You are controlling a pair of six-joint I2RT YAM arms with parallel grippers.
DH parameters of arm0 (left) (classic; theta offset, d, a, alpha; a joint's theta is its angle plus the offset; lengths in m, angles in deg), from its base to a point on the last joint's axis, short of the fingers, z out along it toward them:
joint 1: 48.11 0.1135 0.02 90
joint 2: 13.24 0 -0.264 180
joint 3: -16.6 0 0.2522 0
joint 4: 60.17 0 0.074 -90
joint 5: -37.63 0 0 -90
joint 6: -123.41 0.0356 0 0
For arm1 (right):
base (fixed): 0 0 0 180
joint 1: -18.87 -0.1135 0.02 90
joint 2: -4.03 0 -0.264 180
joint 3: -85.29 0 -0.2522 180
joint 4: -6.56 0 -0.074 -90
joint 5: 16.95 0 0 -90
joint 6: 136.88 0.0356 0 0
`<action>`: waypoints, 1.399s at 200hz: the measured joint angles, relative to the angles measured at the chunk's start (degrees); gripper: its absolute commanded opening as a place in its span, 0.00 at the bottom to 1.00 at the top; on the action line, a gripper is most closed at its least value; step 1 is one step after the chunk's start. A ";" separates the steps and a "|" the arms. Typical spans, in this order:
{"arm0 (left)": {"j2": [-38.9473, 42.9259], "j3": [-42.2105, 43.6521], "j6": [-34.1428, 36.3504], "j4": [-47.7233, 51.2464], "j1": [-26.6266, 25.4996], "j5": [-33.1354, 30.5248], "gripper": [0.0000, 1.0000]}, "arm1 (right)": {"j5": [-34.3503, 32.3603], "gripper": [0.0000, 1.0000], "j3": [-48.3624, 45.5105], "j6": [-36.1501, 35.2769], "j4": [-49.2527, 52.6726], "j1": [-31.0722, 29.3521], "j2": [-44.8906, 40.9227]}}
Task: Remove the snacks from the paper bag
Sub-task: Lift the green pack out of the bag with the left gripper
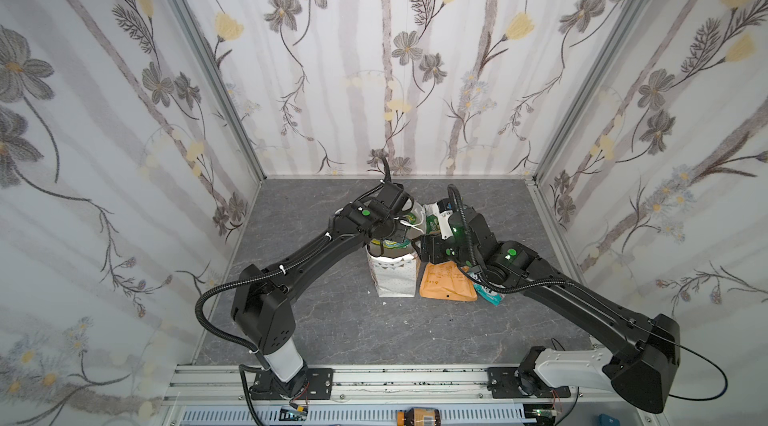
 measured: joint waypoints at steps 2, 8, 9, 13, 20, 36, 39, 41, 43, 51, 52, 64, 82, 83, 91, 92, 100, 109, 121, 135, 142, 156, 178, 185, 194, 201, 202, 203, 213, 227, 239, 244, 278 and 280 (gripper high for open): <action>0.07 -0.11 0.11 0.09 0.00 -0.07 0.00 | 0.00 0.81 0.00 0.00 0.00 0.00 0.00; 0.26 -0.46 0.63 0.33 0.00 -0.28 0.00 | 0.00 0.82 0.00 0.00 0.00 0.00 0.00; 0.28 -0.48 0.68 0.37 0.00 -0.28 0.00 | 0.00 0.82 0.00 0.00 0.00 0.00 0.00; 0.44 -0.74 0.76 0.50 0.00 -0.46 0.00 | 0.00 0.82 0.00 0.00 0.00 0.00 0.00; 0.66 -1.11 0.76 0.68 0.00 -0.68 0.00 | 0.00 0.82 0.00 0.00 0.00 0.00 0.00; 1.07 -2.16 1.01 1.20 0.00 -1.05 0.00 | 0.00 0.83 0.00 0.00 0.00 0.00 0.00; 1.11 -2.36 1.05 1.29 0.00 -1.16 0.00 | 0.00 0.83 0.00 0.00 0.00 0.00 0.00; 1.16 -2.49 1.05 1.36 -0.02 -1.22 0.00 | 0.00 0.83 0.00 0.00 0.00 0.00 0.00; 1.20 -2.62 1.05 1.38 -0.02 -1.25 0.00 | 0.00 0.83 0.00 0.00 0.00 0.00 0.00; 1.29 -3.15 1.25 1.64 -0.02 -1.29 0.00 | 0.00 0.84 0.00 0.00 0.00 0.00 0.00; 1.31 -3.21 1.27 1.68 -0.02 -1.31 0.00 | 0.00 0.84 0.00 0.00 0.00 0.00 0.00; 1.53 -3.87 1.75 1.92 -0.02 -1.77 0.00 | 0.00 0.85 0.00 0.00 0.00 0.00 0.00; 1.88 -4.83 2.25 2.51 -0.02 -2.29 0.00 | 0.00 0.87 0.00 0.00 0.00 -0.02 0.00; 1.88 -4.87 2.27 2.56 -0.02 -2.29 0.00 | 0.00 0.87 0.00 0.00 0.00 -0.02 0.00; 2.03 -5.27 2.34 2.71 -0.02 -2.49 0.00 | -0.02 0.89 0.00 0.00 0.04 -0.04 0.00; 2.08 -5.29 2.36 2.73 -0.02 -2.51 0.00 | -0.02 0.89 0.00 0.00 0.04 -0.04 0.00; 2.27 -5.57 2.58 2.82 -0.02 -2.62 0.00 | -0.02 0.91 0.00 -0.02 0.07 -0.04 -0.02; 2.60 -5.95 2.67 2.97 -0.02 -2.89 0.00 | -0.02 0.93 0.04 -0.02 0.17 -0.04 -0.02; 3.15 -6.23 3.06 2.97 0.00 -3.26 0.00 | -0.02 0.96 0.20 -0.07 0.31 -0.04 -0.07; 3.89 -6.32 3.76 2.97 0.00 -3.65 0.00 | -0.02 0.97 0.33 -0.09 0.50 -0.04 -0.20; 4.26 -6.34 3.78 2.82 0.00 -3.87 0.00 | -0.02 0.98 0.35 -0.13 0.55 -0.04 -0.26; 4.94 -6.36 3.93 2.64 0.00 -4.20 0.00 | -0.02 0.99 0.37 -0.26 0.61 -0.04 -0.26; 6.21 -6.36 4.24 2.56 0.00 -4.61 0.00 | -0.02 1.00 0.44 -0.57 0.61 -0.09 -0.26; 6.73 -6.36 4.48 2.45 0.00 -4.72 0.00 | -0.02 1.00 0.44 -0.66 0.61 -0.11 -0.26; 7.41 -6.36 5.03 2.08 0.00 -4.87 0.00 | -0.02 1.00 0.44 -0.68 0.61 -0.11 -0.26; 7.82 -6.47 5.25 1.84 0.00 -5.09 0.00 | -0.02 1.00 0.48 -0.68 0.66 -0.11 -0.28; 7.91 -6.51 5.25 1.77 0.00 -5.16 0.00 | -0.02 1.00 0.50 -0.68 0.66 -0.11 -0.28; 7.96 -6.51 5.25 1.75 0.00 -5.16 0.00 | -0.02 1.00 0.52 -0.68 0.66 -0.11 -0.28; 8.55 -6.69 5.33 1.44 0.00 -5.25 0.00 | 0.00 1.00 0.59 -0.68 0.66 -0.11 -0.42; 9.44 -6.69 5.53 1.05 0.00 -5.42 0.00 | 0.00 1.00 0.63 -0.68 0.66 -0.11 -0.98; 10.19 -6.67 5.77 0.48 0.00 -5.53 0.00 | 0.02 1.00 0.74 -0.68 0.66 -0.11 -1.88; 10.58 -6.58 5.97 0.09 0.00 -5.53 0.00 | 0.02 1.00 0.83 -0.68 0.59 -0.11 -2.32; 13.99 -4.66 6.82 -2.64 -0.02 -5.09 0.00 | 0.04 1.00 1.42 -0.68 -0.35 -0.11 -6.03; 14.23 -4.46 6.84 -2.91 -0.02 -5.07 0.00 | 0.07 1.00 1.49 -0.68 -0.44 -0.11 -6.29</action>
